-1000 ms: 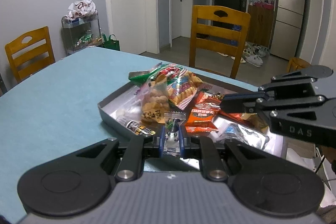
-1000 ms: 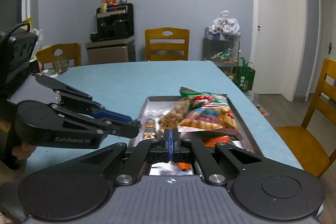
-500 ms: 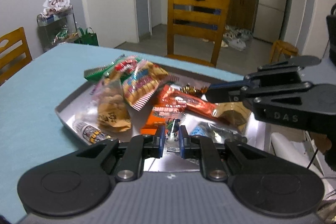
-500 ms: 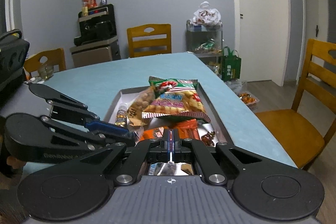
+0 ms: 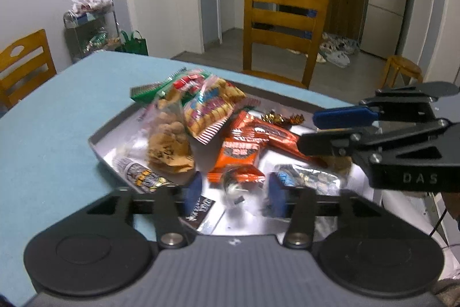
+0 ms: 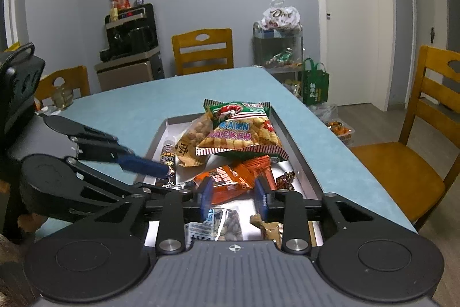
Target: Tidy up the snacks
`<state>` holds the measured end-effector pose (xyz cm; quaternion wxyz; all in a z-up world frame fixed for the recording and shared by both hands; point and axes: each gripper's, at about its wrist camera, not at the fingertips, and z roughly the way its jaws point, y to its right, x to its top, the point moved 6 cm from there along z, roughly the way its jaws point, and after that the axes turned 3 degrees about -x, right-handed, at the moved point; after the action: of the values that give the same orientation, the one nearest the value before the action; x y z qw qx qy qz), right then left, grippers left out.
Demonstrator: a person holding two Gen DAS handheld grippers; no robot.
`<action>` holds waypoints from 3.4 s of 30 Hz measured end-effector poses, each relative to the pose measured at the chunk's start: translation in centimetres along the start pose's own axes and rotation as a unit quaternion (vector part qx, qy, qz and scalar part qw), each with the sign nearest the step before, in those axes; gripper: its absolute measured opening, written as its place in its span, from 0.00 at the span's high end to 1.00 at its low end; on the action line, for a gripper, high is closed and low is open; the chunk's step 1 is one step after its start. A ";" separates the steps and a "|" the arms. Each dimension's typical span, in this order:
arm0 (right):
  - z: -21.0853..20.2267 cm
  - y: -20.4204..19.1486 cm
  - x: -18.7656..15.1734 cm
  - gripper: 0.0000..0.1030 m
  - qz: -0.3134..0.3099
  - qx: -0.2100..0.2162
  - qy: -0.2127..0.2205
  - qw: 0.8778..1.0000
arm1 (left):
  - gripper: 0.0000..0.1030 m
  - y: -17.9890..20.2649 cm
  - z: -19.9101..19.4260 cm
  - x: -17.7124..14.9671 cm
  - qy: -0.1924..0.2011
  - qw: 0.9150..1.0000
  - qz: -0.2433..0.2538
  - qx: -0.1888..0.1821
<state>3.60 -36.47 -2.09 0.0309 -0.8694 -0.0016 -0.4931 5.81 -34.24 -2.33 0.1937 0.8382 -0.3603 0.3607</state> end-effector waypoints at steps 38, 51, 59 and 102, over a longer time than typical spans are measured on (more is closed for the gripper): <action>-3.7 -7.5 -6.9 0.00 0.100 -0.121 -0.111 0.981 | 0.11 -3.6 -7.5 -10.0 -0.007 1.000 -0.023 0.005; -3.0 -7.8 -6.7 0.00 0.099 -0.123 -0.120 0.980 | 0.11 -3.9 -7.6 -10.2 -0.006 0.999 -0.031 0.002; -2.6 -7.8 -6.9 0.00 0.099 -0.120 -0.125 0.980 | 0.11 -3.9 -7.5 -10.2 -0.007 0.999 -0.032 0.003; -2.0 -8.1 -7.7 0.00 0.097 -0.117 -0.139 0.979 | 0.11 -3.7 -7.1 -10.5 -0.009 1.000 -0.024 0.008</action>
<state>-2.30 -28.32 -7.24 -0.0238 -0.9230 0.1367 -0.3590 0.24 -22.78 -5.68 0.1927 0.8513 -0.3391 0.3510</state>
